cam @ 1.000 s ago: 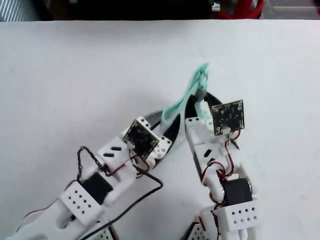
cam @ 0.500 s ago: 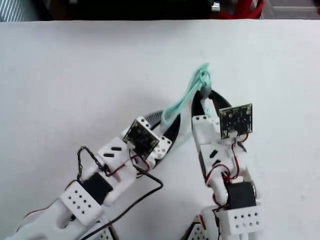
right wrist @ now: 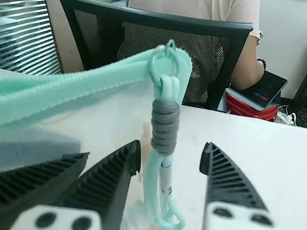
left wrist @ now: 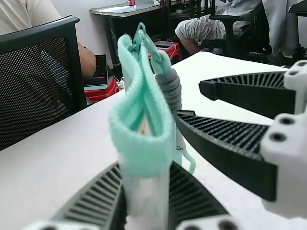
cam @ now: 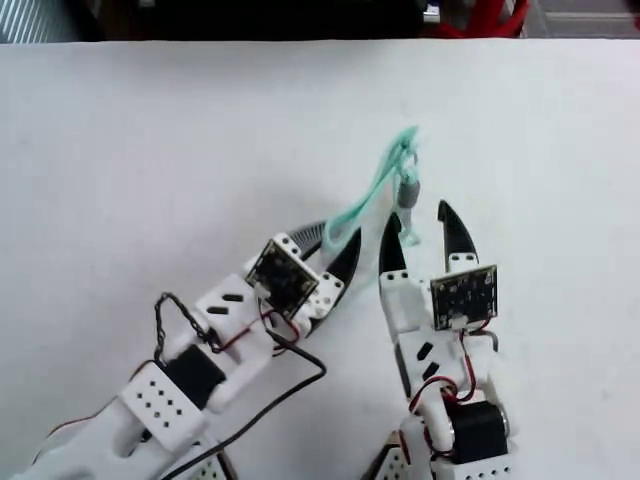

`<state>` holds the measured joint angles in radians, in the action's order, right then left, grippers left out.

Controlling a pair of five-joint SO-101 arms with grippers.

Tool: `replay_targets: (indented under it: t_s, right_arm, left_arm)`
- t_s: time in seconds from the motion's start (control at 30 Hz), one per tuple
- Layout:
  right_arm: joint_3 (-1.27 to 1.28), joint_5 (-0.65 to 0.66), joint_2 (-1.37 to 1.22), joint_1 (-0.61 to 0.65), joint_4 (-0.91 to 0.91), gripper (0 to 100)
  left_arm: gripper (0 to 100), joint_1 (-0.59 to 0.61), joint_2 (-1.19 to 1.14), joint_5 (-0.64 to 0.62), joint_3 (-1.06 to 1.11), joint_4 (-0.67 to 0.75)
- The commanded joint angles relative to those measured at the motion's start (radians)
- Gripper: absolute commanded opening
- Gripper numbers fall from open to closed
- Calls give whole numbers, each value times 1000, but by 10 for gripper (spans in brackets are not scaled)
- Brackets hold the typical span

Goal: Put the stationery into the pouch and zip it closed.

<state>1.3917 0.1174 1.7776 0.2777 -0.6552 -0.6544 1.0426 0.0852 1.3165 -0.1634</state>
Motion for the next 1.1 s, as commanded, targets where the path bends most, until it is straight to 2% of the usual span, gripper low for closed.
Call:
replay_targets:
  t_s: [0.0, 0.43, 0.57, 0.67, 1.07]
  right_arm:
    - [-6, 11, -24, 7, 50, 204]
    - [80, 12, -27, 35, 266, 205]
    - [97, 86, -27, 87, 274, 204]
    - [97, 86, -33, 87, 308, 203]
    - [-44, 84, -440, 50, 438, 202]
  left_arm:
    - [25, -4, -35, 11, 6, -38]
    - [25, -5, -35, 11, 6, -37]
    - [25, -5, -35, 11, 6, -34]
    - [25, -5, -35, 11, 6, -35]
    - [25, -5, -35, 9, 6, -38]
